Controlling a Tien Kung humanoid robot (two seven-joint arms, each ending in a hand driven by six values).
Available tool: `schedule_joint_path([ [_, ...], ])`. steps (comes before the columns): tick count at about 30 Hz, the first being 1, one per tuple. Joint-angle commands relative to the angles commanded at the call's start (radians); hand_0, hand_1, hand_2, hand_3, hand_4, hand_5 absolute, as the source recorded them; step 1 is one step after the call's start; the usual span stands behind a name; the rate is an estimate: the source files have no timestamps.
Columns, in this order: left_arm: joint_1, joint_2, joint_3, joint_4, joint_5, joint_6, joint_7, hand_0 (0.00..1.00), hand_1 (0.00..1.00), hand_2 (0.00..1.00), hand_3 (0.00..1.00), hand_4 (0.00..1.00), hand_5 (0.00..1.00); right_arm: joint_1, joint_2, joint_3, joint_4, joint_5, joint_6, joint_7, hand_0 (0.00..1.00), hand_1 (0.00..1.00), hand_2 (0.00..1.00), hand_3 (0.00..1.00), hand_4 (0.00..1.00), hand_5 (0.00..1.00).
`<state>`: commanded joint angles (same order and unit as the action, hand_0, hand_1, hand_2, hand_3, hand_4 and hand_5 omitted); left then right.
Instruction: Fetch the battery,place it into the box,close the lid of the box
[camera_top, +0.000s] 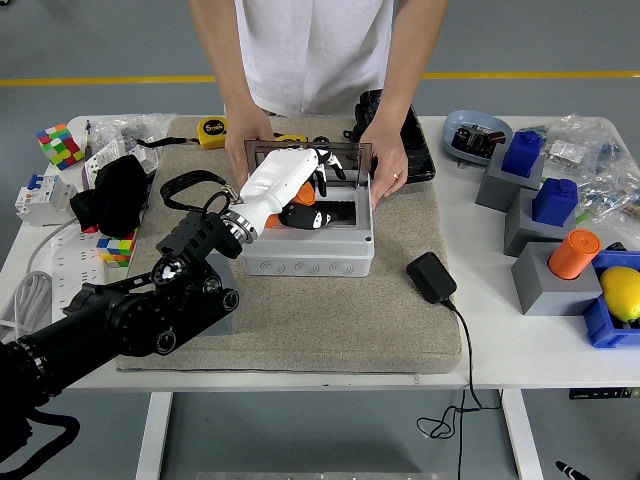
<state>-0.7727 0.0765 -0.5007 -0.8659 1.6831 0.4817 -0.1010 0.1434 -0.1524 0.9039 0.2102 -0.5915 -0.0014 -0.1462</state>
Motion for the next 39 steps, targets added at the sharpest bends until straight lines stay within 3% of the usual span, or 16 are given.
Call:
schedule_joint_path([
  [1,0.000,0.000,0.001,0.000,-0.007,0.002,-0.007,0.369,0.517,0.517,0.608,0.998,0.047,0.000,0.000,0.000,0.000,0.000,0.000,0.000,0.652,0.672,0.690,0.580,0.951,0.556],
  [11,0.005,0.002,-0.003,-0.009,-0.022,0.011,-0.040,0.367,0.521,0.518,0.611,0.998,0.071,0.000,0.000,0.000,0.000,0.000,0.001,0.001,0.652,0.672,0.690,0.581,0.951,0.556],
  [18,0.026,0.021,-0.063,-0.103,-0.013,0.026,-0.071,0.359,0.518,0.518,0.611,0.998,0.080,0.001,-0.002,0.002,-0.001,-0.002,0.002,0.001,0.652,0.672,0.690,0.581,0.952,0.555],
  [23,0.036,0.036,-0.091,-0.169,-0.021,0.063,-0.145,0.349,0.514,0.517,0.609,0.998,0.094,0.001,-0.002,0.005,-0.002,-0.002,0.002,0.001,0.652,0.672,0.690,0.581,0.952,0.555],
  [27,0.035,0.035,-0.107,-0.173,-0.045,0.102,-0.220,0.314,0.498,0.491,0.589,0.998,0.142,0.002,-0.001,0.005,-0.001,-0.001,0.001,0.002,0.652,0.672,0.690,0.581,0.953,0.554],
  [30,0.030,0.034,-0.117,-0.157,-0.038,0.099,-0.215,0.314,0.498,0.491,0.589,0.998,0.142,0.002,-0.001,0.003,-0.001,0.000,0.001,0.002,0.652,0.672,0.690,0.581,0.953,0.554],
  [31,0.028,0.034,-0.123,-0.147,-0.037,0.084,-0.197,0.580,0.682,0.650,0.735,0.998,0.373,0.002,-0.001,0.002,-0.001,0.001,0.001,0.002,0.653,0.672,0.690,0.581,0.954,0.555],
  [33,0.026,0.034,-0.133,-0.137,-0.038,0.058,-0.169,0.580,0.682,0.650,0.735,0.998,0.373,0.002,-0.001,0.001,-0.001,0.001,0.000,0.002,0.653,0.672,0.690,0.581,0.954,0.555],
  [36,0.022,0.040,-0.152,-0.129,-0.040,-0.016,-0.103,0.580,0.682,0.650,0.735,0.998,0.373,0.001,-0.001,-0.001,-0.002,0.002,0.001,0.001,0.653,0.672,0.690,0.581,0.954,0.555],
  [37,0.022,0.041,-0.156,-0.128,-0.045,-0.036,-0.089,0.883,0.936,0.922,0.912,0.998,0.897,0.001,-0.001,-0.001,-0.002,0.003,0.001,0.001,0.653,0.672,0.690,0.581,0.954,0.555],
  [39,0.020,0.043,-0.162,-0.126,-0.054,-0.066,-0.070,0.883,0.936,0.922,0.912,0.998,0.897,0.000,-0.002,-0.004,-0.003,0.004,0.001,0.000,0.653,0.672,0.690,0.581,0.954,0.555],
])
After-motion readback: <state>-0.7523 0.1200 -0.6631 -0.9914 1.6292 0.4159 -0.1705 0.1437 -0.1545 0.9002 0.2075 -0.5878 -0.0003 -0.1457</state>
